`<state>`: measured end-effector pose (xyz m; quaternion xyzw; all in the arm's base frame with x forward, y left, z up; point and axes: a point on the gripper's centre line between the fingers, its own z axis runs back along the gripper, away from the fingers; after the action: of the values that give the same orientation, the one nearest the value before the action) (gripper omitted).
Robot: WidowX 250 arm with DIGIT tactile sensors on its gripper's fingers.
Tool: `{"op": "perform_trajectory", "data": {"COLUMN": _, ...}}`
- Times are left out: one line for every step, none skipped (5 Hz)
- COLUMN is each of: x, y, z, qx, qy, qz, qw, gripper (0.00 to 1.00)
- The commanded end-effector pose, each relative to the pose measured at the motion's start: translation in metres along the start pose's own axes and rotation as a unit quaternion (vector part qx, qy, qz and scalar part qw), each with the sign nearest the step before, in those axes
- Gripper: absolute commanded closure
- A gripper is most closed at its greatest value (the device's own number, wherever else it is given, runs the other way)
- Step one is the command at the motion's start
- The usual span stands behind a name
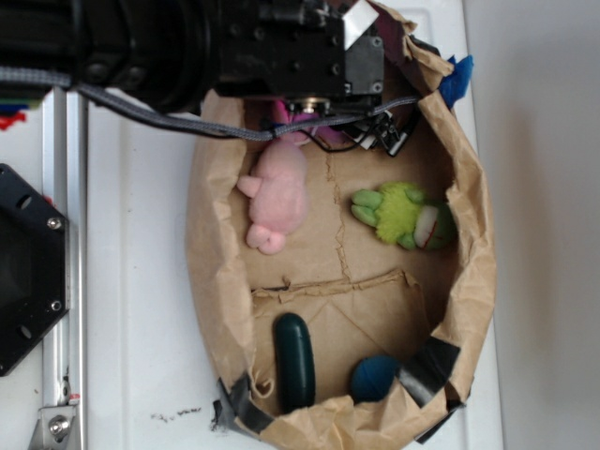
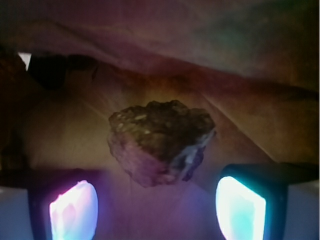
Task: Grab the rock.
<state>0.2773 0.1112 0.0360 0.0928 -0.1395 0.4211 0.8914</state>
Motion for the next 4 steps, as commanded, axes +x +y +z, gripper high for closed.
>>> {"op": "perform_trajectory", "data": {"x": 0.015, "y": 0.006, "z": 0.014, "qx": -0.005, "qy": -0.031, "qz": 0.029, "qw": 0.999, "gripper": 0.0}}
{"op": "perform_trajectory", "data": {"x": 0.024, "y": 0.008, "z": 0.008, "qx": 0.003, "qy": -0.03, "qz": 0.039, "qw": 0.999, "gripper": 0.0}}
{"op": "perform_trajectory", "data": {"x": 0.029, "y": 0.006, "z": 0.003, "qx": 0.009, "qy": -0.035, "qz": 0.037, "qw": 0.999, "gripper": 0.0}}
{"op": "perform_trajectory", "data": {"x": 0.045, "y": 0.002, "z": -0.005, "qx": 0.011, "qy": -0.04, "qz": 0.039, "qw": 0.998, "gripper": 0.0}}
